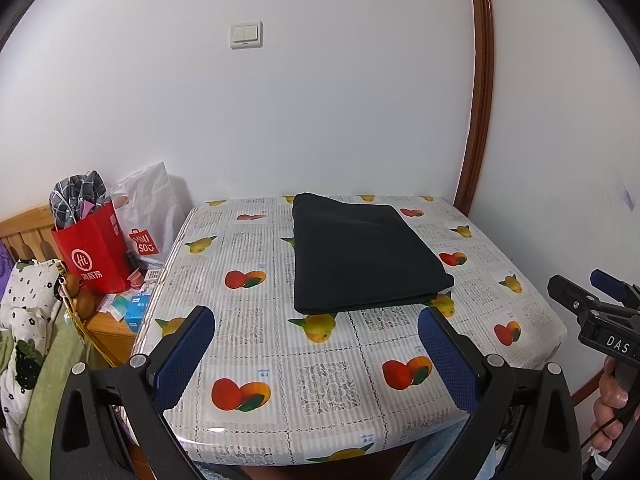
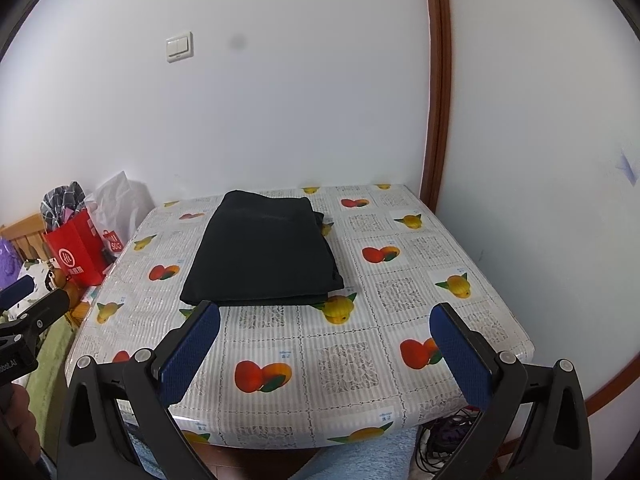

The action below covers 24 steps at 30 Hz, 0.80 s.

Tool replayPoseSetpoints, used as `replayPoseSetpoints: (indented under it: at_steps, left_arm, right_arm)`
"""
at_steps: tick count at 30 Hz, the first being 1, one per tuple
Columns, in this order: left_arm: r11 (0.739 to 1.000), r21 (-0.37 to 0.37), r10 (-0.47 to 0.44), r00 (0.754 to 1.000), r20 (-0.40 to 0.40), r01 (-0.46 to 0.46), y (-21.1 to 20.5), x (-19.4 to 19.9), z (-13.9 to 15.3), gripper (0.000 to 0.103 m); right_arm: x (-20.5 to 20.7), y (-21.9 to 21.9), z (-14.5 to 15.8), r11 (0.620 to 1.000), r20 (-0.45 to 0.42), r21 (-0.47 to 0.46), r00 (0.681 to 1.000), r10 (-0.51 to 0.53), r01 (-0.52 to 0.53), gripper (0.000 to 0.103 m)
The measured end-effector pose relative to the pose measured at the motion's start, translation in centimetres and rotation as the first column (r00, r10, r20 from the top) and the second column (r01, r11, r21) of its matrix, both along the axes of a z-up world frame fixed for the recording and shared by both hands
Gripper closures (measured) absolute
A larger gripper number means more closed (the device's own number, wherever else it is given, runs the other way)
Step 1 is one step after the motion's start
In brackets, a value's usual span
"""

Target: Fold small clothes

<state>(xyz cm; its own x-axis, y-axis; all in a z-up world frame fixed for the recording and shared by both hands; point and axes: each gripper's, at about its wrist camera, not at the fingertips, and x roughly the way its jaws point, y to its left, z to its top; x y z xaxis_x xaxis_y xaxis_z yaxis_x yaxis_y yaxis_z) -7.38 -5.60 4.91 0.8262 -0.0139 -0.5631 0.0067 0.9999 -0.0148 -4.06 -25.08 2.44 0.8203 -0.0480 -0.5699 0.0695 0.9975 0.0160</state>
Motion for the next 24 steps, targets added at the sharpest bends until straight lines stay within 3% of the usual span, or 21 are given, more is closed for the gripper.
replayPoseSetpoints:
  at_steps: [24]
  left_arm:
    - [1.000,-0.005,-0.001,1.000,-0.015,0.001,0.57,0.21,-0.43,0.000]
  right_arm:
    - [0.02,-0.52,-0.21,1.000,-0.007,-0.008,1.000,0.002,-0.002,0.000]
